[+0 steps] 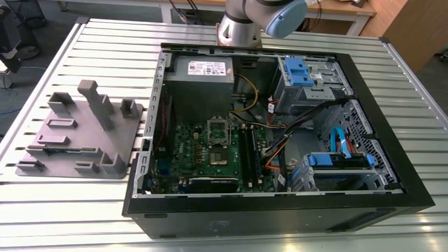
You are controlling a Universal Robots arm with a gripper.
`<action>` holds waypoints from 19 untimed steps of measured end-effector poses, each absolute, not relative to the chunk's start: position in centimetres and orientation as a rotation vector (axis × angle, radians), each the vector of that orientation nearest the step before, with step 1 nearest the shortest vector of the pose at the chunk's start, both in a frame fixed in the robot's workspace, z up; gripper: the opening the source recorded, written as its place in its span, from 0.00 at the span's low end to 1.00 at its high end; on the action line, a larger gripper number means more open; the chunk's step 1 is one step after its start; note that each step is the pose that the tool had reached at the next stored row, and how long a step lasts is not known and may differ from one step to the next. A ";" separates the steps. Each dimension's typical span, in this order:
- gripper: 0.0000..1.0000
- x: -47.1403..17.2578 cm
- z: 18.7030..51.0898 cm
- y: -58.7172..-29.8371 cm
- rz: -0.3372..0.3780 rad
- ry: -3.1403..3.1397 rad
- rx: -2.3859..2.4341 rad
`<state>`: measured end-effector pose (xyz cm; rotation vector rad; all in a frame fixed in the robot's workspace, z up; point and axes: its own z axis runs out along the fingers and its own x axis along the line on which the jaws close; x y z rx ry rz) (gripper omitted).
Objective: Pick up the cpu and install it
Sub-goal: 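Pick up the cpu and move it towards the insertion slot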
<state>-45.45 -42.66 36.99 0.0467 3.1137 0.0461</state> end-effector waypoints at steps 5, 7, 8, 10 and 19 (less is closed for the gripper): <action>0.47 -44.7 37.0 -42.7 0.046 3.114 0.047; 0.47 -44.5 37.0 -42.7 0.046 3.114 0.047; 0.47 -44.4 37.0 -42.7 0.046 3.114 0.047; 0.47 -44.1 37.0 -42.7 0.046 3.114 0.047; 0.47 -43.4 37.0 -42.7 0.046 3.114 0.047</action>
